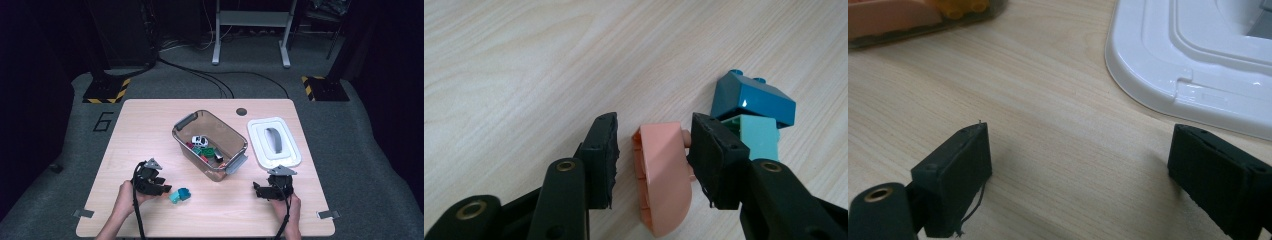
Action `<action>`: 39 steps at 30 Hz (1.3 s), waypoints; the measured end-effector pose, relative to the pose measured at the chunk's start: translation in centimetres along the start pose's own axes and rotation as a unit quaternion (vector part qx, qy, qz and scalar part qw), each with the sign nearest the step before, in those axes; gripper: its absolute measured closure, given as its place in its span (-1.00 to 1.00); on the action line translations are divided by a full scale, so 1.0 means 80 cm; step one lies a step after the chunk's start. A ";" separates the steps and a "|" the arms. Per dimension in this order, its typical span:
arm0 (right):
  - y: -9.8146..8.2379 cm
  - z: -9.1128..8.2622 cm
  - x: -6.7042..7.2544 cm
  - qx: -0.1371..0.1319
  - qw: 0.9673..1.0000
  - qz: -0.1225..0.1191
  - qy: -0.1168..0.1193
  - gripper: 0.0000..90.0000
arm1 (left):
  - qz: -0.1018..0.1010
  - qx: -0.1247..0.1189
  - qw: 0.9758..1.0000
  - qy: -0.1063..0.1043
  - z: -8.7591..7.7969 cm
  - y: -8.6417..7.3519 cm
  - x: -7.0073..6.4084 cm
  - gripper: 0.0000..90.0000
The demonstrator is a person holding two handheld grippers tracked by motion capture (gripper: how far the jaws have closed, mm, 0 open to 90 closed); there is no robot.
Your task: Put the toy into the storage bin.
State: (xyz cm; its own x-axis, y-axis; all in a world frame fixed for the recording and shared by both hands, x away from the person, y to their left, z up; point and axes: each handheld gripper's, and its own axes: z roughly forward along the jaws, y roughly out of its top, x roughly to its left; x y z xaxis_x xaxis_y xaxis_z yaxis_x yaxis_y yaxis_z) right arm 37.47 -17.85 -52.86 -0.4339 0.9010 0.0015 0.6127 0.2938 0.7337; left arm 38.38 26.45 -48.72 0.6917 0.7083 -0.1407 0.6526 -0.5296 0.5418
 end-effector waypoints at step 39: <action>0.000 0.000 0.000 -0.001 1.000 0.000 0.000 -0.78 | 0.019 -0.048 0.998 0.020 -0.034 0.051 0.015 0.47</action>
State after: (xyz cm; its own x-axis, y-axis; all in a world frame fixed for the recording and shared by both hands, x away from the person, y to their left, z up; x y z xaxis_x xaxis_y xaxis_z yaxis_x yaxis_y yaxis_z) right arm 37.47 -17.87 -52.86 -0.4338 0.9010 0.0025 0.6123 0.2927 0.7345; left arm 41.09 26.40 -44.44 0.7012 0.7077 -0.0869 0.5926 -0.5108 0.6228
